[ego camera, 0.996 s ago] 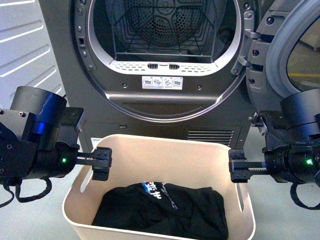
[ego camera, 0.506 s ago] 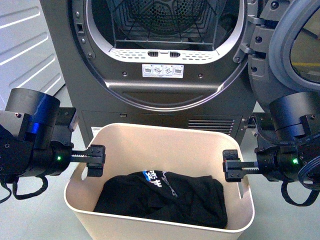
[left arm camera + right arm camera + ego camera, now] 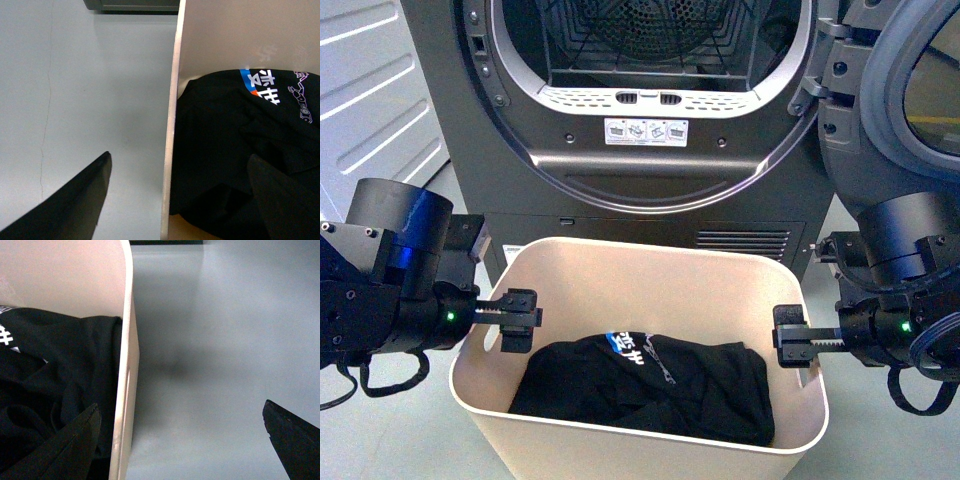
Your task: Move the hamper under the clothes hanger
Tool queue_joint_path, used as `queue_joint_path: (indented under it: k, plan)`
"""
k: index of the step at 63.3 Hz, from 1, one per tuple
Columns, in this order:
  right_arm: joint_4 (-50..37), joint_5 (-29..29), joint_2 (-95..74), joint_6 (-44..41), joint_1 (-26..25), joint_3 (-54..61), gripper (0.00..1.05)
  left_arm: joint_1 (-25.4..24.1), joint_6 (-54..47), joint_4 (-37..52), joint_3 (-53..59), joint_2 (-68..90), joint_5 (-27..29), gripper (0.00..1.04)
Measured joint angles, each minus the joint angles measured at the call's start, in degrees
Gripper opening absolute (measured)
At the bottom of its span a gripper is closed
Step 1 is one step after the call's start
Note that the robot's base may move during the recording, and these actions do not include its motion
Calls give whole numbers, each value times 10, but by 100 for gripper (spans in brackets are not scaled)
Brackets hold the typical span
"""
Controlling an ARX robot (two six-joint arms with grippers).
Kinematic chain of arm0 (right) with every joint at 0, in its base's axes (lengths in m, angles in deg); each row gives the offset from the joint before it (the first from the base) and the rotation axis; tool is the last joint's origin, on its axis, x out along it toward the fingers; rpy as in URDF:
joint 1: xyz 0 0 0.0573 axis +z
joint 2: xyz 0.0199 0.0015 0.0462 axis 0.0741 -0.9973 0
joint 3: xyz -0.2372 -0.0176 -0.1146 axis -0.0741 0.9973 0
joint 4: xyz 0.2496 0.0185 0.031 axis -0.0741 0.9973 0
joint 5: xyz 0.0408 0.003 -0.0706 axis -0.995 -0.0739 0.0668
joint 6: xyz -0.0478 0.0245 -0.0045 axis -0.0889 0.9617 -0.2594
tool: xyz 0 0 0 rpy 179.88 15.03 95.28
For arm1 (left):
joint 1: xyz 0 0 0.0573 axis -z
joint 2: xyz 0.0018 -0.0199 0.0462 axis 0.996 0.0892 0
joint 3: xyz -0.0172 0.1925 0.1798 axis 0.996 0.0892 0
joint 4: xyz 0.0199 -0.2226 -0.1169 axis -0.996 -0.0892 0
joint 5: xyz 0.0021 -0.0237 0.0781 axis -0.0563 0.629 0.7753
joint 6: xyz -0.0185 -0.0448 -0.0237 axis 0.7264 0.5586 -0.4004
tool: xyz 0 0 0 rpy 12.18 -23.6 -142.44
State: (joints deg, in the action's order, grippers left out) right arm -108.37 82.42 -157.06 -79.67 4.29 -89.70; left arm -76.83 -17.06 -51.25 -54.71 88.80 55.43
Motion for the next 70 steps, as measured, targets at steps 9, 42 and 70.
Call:
queue_joint_path:
  k: [9, 42, 70]
  plan:
    - [7, 14, -5, 0, 0, -12, 84, 0, 0, 0, -2, 10, 1, 58]
    - [16, 21, 1, 9, 9, -7, 3, 2, 1, -7, 2, 7, -7, 4]
    - [5, 5, 87, 20, 5, 32, 3, 8, 2, -26, 25, -81, 7, 4]
